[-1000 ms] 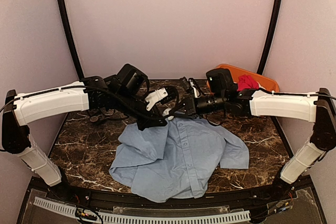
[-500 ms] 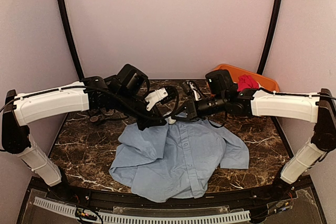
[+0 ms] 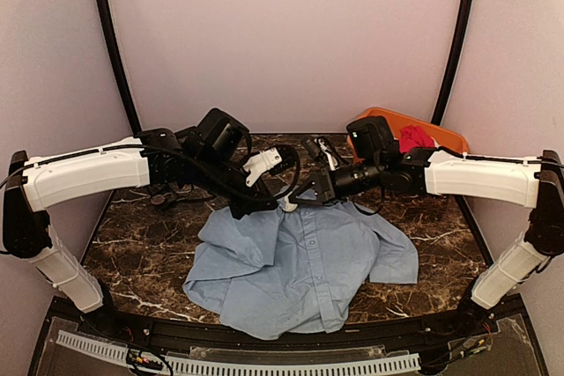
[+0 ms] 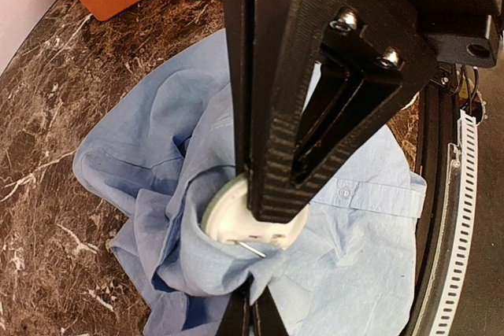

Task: Pin the brooch onto the clothing
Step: Pin the brooch to the flattened clothing.

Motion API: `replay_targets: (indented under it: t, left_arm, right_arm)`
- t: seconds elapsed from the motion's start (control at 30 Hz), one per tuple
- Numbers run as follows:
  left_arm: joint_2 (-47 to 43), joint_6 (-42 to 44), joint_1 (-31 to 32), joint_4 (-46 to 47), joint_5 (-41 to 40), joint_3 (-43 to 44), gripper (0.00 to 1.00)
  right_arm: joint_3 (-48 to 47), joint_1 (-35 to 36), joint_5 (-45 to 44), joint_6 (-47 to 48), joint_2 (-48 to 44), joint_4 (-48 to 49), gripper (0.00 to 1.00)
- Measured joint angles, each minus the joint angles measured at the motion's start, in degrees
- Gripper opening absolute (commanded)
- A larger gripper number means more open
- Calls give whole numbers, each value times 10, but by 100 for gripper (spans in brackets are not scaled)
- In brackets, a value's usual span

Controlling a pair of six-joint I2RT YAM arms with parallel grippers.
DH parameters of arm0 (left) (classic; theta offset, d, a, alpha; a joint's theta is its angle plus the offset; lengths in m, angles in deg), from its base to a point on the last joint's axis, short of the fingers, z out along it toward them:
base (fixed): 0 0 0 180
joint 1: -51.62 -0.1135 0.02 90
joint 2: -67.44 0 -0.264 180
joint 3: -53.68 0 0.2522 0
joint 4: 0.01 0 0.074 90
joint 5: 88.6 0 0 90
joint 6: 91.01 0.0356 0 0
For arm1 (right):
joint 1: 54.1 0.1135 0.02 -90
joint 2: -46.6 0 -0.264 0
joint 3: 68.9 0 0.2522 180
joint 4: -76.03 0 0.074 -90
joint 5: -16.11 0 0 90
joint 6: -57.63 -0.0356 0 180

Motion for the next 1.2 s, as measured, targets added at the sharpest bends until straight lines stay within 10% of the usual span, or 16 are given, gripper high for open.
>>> replay_targets:
  t: [1.2]
  left_arm:
    - [9, -11, 5, -25, -49, 0, 1]
  right_arm:
    - [-27, 36, -13, 63, 16, -64, 0]
